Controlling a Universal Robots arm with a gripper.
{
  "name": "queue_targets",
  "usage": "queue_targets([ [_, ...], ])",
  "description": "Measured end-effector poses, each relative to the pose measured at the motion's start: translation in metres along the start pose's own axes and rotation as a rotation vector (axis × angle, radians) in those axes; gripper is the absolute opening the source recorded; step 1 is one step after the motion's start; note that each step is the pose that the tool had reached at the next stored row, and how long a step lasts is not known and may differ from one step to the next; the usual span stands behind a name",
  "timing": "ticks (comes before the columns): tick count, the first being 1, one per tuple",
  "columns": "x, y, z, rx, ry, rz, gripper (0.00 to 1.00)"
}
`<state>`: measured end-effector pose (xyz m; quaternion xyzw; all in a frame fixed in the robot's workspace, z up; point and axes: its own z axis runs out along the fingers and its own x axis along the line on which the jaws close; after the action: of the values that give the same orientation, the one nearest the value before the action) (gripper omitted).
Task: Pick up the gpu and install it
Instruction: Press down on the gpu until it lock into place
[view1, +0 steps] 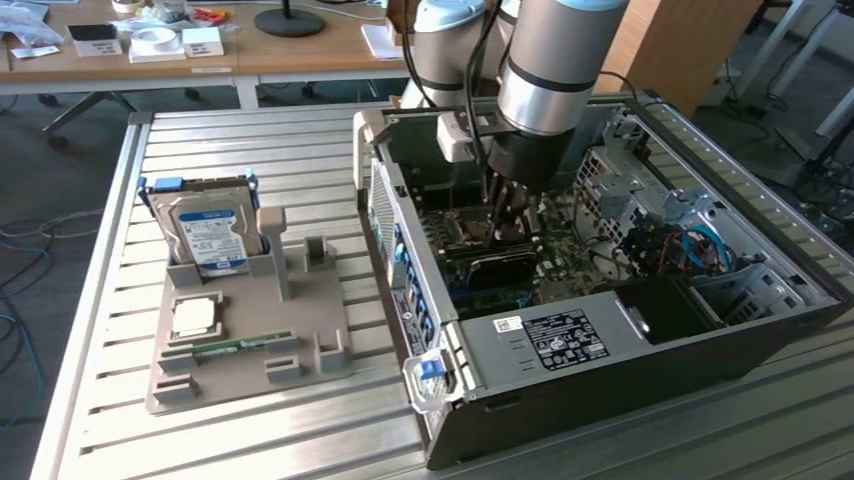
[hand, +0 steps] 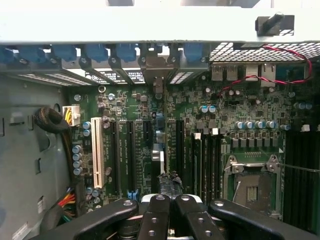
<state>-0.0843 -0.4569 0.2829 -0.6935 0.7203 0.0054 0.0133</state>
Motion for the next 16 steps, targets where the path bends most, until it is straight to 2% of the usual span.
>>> queue_targets([
  [6, -0.003, 0.0005, 0.0039, -0.0002, 0.0001, 0.005, 0.11],
  [12, -0.004, 0.0008, 0.0114, -0.0034, 0.0006, 0.021, 0.11],
  [16, -0.004, 0.0008, 0.0120, -0.0039, 0.0006, 0.022, 0.11],
])
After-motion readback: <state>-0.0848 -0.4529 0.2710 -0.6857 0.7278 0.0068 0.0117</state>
